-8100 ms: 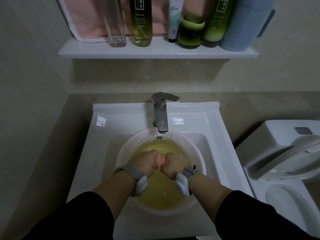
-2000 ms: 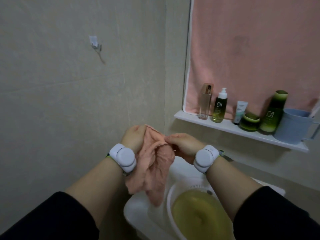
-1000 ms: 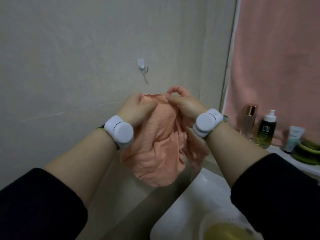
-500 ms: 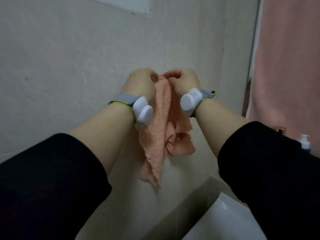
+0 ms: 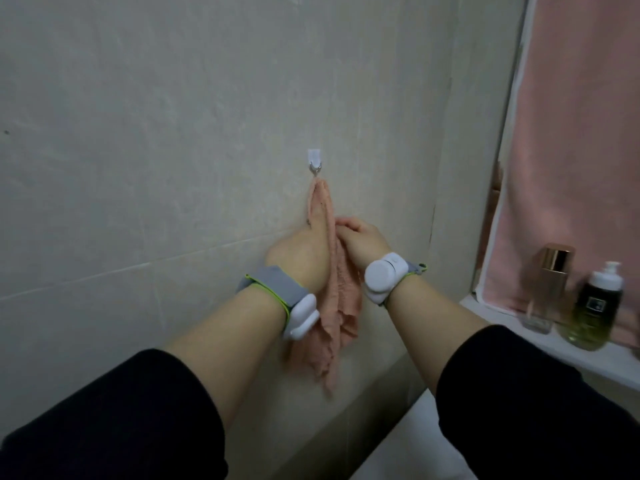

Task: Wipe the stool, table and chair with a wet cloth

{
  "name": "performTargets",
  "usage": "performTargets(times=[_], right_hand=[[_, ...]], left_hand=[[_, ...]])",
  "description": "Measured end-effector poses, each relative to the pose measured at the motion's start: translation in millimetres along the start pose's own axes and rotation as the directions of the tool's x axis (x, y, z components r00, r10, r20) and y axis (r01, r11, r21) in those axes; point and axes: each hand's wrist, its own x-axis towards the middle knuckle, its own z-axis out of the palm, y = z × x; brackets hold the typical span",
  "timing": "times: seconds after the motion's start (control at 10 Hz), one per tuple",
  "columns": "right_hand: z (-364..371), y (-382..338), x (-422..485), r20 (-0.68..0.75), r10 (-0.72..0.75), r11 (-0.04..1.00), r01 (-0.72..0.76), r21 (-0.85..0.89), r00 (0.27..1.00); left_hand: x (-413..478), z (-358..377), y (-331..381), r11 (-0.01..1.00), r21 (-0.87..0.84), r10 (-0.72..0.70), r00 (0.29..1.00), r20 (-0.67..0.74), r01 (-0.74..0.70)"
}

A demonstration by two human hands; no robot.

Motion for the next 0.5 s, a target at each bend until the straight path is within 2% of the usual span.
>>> performTargets(times=[0.1,0.2,0.3,0.4,0.5], right_hand=[[-9.5,17.4,-16.0,0.042,0.130,0.981,-0.134,0.142,0.991],[-18.1,26.8,-33.0,0.006,0.310,0.923,-0.302,0.240,0.951],[-29.8,36.6,-56.2,-0.104,0.461,0.887,-0.462,0.011,0.881],[-37.1,36.8,-91.0,0.010,0.509,0.729,-0.425,-0.537,0.861],[-46.0,14.7,-120.7,0.128,0.487,0.761,-0.347,-0.548,0.864]], left_hand=[[-15.5,16.0,-3.5,0.995,0.091,0.047,0.999,0.013,-0.048],[-33.0,27.8,-7.7,0.983,0.158,0.066,0.984,0.164,-0.093],[-52.8,29.5,-12.9,0.991,0.117,0.021,0.947,0.320,-0.061],[-75.8,15.9,-13.2,0.980,0.103,0.118,0.922,0.370,-0.167],[-93.2,-8.5,2.6,0.973,0.017,0.212,0.923,0.320,-0.229]])
